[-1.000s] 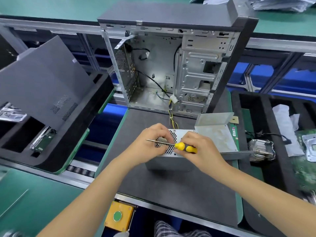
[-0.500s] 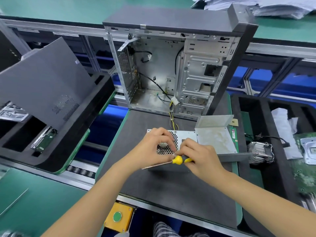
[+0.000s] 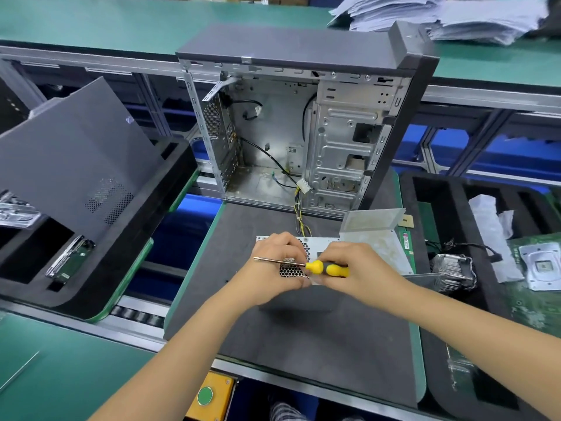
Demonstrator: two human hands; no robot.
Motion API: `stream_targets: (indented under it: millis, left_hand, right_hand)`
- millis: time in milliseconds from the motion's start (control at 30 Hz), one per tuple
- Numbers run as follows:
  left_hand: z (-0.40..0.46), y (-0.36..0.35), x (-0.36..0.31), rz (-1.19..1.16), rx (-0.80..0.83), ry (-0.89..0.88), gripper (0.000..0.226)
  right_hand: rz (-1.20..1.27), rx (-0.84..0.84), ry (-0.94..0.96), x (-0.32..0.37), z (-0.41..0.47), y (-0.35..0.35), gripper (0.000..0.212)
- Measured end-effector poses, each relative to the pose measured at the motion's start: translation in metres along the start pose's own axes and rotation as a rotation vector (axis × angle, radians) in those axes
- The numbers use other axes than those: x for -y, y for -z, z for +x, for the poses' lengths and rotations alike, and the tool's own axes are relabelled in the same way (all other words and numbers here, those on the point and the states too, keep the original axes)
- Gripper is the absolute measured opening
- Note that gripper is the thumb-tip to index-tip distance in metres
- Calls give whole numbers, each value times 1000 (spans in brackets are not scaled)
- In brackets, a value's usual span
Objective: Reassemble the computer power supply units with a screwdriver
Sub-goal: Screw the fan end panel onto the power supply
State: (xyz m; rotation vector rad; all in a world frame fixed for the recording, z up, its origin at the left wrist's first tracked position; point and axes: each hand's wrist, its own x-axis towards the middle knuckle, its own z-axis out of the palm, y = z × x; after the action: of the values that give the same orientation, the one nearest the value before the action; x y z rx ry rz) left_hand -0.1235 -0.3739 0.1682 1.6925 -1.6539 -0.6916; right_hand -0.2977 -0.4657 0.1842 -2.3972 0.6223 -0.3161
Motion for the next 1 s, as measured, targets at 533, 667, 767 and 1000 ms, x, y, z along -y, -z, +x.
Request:
stream_targets:
  millis: [533,667,767,1000]
  left_hand:
    - [-4,-5,6,-46,-61,-21,12]
    - [-4,-6,7,-50,-64,-24,10]
    - [-5,-7,7,-58,-68,-13,11]
    - [-5,-6,4,-45,-54,-11,20]
  right_hand:
    - [-964,391,93,72,12,94,13]
    - [-1073,420,110,78,18,87,11]
    - [-1090,420,132,80,20,88,11]
    - [-1164,455,142,86,24,83,14]
